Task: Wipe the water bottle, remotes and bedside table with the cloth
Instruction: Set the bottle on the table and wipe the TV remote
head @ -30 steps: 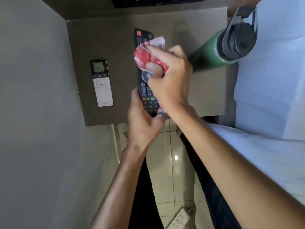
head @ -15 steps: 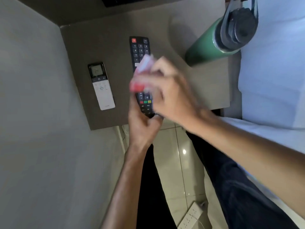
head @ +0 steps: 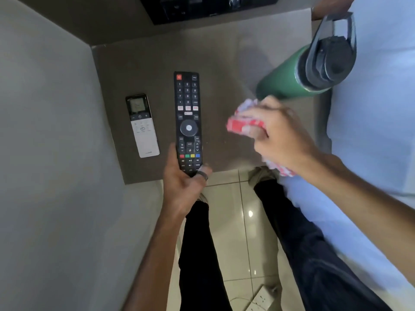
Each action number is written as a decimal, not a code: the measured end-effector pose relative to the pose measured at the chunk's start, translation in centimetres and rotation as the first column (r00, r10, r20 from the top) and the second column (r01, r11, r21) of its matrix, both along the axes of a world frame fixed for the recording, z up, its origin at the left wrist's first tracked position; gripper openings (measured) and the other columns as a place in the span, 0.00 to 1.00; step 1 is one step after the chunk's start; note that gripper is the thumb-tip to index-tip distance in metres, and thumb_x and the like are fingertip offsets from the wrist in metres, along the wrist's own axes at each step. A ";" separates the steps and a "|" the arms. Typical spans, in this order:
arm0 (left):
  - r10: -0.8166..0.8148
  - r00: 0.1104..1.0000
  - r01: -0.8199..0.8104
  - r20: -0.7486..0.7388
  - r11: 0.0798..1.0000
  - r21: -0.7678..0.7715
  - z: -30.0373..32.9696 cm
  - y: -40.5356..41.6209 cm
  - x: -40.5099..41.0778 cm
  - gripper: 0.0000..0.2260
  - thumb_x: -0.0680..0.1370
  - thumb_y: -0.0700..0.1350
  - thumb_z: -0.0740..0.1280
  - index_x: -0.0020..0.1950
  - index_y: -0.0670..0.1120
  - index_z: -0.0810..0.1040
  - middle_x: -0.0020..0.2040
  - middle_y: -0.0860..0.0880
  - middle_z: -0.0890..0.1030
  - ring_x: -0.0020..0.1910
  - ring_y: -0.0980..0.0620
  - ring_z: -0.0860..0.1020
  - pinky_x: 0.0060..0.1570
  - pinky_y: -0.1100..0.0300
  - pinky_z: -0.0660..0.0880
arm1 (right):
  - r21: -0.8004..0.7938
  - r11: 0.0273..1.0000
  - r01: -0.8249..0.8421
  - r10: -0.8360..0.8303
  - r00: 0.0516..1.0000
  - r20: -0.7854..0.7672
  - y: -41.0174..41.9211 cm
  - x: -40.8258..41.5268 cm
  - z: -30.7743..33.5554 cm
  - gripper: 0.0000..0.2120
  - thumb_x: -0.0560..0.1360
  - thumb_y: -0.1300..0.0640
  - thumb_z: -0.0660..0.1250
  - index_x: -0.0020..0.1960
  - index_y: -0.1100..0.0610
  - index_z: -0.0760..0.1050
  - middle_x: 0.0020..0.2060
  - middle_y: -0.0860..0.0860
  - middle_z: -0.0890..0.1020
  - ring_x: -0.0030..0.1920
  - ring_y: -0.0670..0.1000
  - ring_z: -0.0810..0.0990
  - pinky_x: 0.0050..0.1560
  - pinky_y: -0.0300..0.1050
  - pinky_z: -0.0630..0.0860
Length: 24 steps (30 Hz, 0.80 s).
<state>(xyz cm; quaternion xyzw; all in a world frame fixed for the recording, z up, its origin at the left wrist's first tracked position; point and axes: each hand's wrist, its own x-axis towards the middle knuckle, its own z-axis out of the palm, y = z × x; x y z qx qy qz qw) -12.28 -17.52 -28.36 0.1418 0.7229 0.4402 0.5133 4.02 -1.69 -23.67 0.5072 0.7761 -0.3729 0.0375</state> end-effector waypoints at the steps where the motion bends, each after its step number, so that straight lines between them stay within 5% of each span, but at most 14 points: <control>1: -0.002 1.000 0.002 -0.007 1.000 0.007 -0.2 0.1 0.2 0.22 0.70 0.37 0.71 0.62 0.48 0.75 0.44 0.48 0.80 0.35 0.50 0.76 0.30 0.63 0.73 | 0.017 0.994 0.113 -0.109 0.984 -0.140 0.0 -0.5 -0.1 0.17 0.77 0.60 0.71 0.65 0.50 0.83 0.56 0.53 0.81 0.52 0.55 0.84 0.55 0.41 0.79; 3: -0.032 0.999 0.032 -0.010 0.999 0.031 -0.2 0.6 1.0 0.22 0.71 0.34 0.70 0.62 0.50 0.75 0.42 0.55 0.80 0.34 0.55 0.76 0.30 0.66 0.73 | -0.004 0.979 0.203 -0.191 0.913 -0.362 -0.1 -2.9 -0.6 0.18 0.77 0.58 0.72 0.66 0.52 0.82 0.56 0.52 0.82 0.49 0.48 0.84 0.52 0.36 0.80; 5: -0.071 0.997 0.073 -0.032 0.994 0.080 0.1 1.2 1.5 0.25 0.71 0.30 0.68 0.66 0.47 0.73 0.44 0.58 0.82 0.36 0.60 0.78 0.33 0.66 0.76 | 0.018 0.980 0.197 -0.171 0.889 -0.424 -1.3 -5.2 -0.9 0.17 0.77 0.58 0.73 0.65 0.53 0.83 0.58 0.50 0.80 0.54 0.45 0.82 0.58 0.37 0.80; 8: -0.104 0.984 0.125 -0.143 0.981 0.149 0.3 1.8 1.1 0.24 0.71 0.29 0.69 0.67 0.38 0.73 0.53 0.49 0.82 0.49 0.60 0.82 0.49 0.65 0.80 | 0.033 0.996 -0.082 0.088 0.916 -0.392 -5.0 -6.2 -0.5 0.16 0.77 0.62 0.73 0.63 0.52 0.85 0.59 0.53 0.78 0.54 0.51 0.82 0.56 0.45 0.85; 10: -0.102 0.984 0.117 -0.148 0.989 0.095 0.1 1.4 1.3 0.22 0.72 0.26 0.70 0.61 0.45 0.75 0.50 0.51 0.81 0.46 0.64 0.82 0.48 0.61 0.80 | -0.003 0.975 -0.224 0.206 0.902 -0.380 -4.6 -5.4 -0.6 0.17 0.77 0.65 0.73 0.62 0.51 0.85 0.58 0.52 0.79 0.52 0.53 0.84 0.50 0.53 0.87; 12: -0.083 0.995 0.085 -0.058 0.996 0.033 0.0 1.3 2.4 0.28 0.72 0.20 0.66 0.62 0.48 0.74 0.47 0.53 0.79 0.41 0.55 0.80 0.40 0.54 0.79 | 0.082 0.993 -0.091 0.113 0.933 -0.341 -2.5 -4.7 -1.9 0.16 0.76 0.66 0.72 0.60 0.51 0.87 0.57 0.53 0.80 0.53 0.55 0.84 0.49 0.58 0.85; 15: -0.068 0.995 0.072 -0.071 0.996 0.052 -0.7 1.8 3.0 0.29 0.70 0.28 0.69 0.64 0.55 0.75 0.46 0.57 0.80 0.40 0.53 0.78 0.34 0.56 0.80 | 0.157 0.979 0.131 -0.066 0.929 -0.363 -1.2 -4.6 -2.9 0.15 0.77 0.65 0.71 0.60 0.52 0.86 0.57 0.55 0.80 0.55 0.52 0.82 0.54 0.54 0.85; 18: -0.033 0.991 0.039 -0.131 0.998 0.044 -2.5 2.5 2.8 0.31 0.69 0.34 0.73 0.71 0.47 0.73 0.57 0.50 0.82 0.50 0.55 0.82 0.46 0.63 0.82 | -0.069 0.983 -0.173 0.136 0.920 -0.368 -3.4 -2.5 -3.5 0.14 0.79 0.63 0.71 0.61 0.52 0.86 0.58 0.51 0.80 0.55 0.44 0.80 0.61 0.40 0.80; 20: -0.047 0.980 0.046 -0.195 0.999 -0.010 -4.0 2.9 3.2 0.34 0.69 0.38 0.74 0.75 0.41 0.70 0.56 0.51 0.82 0.48 0.61 0.81 0.48 0.65 0.79 | -0.339 0.939 -0.060 -0.055 0.946 -0.319 -3.5 0.7 -4.3 0.13 0.79 0.64 0.72 0.61 0.51 0.86 0.56 0.46 0.83 0.54 0.39 0.82 0.62 0.32 0.76; 22: -0.013 0.968 0.005 -0.252 1.000 -0.030 -5.2 3.6 4.1 0.35 0.69 0.44 0.73 0.75 0.40 0.70 0.55 0.46 0.81 0.47 0.58 0.80 0.46 0.62 0.78 | -0.683 0.706 0.188 -0.443 0.869 -0.219 -3.0 4.0 -4.5 0.11 0.80 0.62 0.71 0.57 0.48 0.85 0.50 0.42 0.89 0.51 0.38 0.85 0.59 0.33 0.79; 24: -0.067 0.919 0.058 -0.389 0.998 -0.034 -6.4 4.5 4.9 0.36 0.68 0.51 0.70 0.74 0.38 0.72 0.60 0.39 0.77 0.54 0.47 0.79 0.51 0.59 0.77 | -0.942 0.235 0.240 -0.734 0.679 -0.010 -2.5 6.5 -4.7 0.09 0.79 0.54 0.69 0.57 0.52 0.85 0.51 0.48 0.90 0.51 0.47 0.88 0.52 0.41 0.85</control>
